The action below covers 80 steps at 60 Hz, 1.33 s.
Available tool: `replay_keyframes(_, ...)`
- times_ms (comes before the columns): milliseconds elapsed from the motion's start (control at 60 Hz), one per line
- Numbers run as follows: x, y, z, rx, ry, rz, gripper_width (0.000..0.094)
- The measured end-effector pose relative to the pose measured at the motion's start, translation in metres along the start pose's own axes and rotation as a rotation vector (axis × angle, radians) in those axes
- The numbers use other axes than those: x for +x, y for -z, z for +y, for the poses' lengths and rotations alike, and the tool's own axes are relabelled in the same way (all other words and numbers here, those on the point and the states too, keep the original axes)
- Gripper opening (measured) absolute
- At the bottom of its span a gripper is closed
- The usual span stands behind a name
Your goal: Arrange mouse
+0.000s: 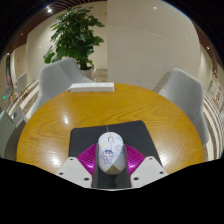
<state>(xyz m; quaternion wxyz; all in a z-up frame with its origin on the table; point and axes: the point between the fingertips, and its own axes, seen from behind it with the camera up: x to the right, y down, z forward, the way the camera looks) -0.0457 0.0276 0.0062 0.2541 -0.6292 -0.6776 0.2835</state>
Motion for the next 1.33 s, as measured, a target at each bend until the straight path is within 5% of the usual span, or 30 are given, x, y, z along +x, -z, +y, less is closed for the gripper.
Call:
replay_keyframes(167,0.003,-0.015,0.018,-0.033,0.015,0.031,0.0525)
replay_keyframes(267,0.006,-0.004,0.012,-0.034,0.0,0.02,0.0885)
replay_keyframes(450,0.027,0.083,0.005,-0.013,-0.033,0.038,0.0865)
replay_keyframes(700,0.066,0.217,0.088,-0.086,-0.059,0.082,0.0866)
replay_keyframes(1333,0.105,0.333,0.189,-0.061,-0.104,0.119,0.0868)
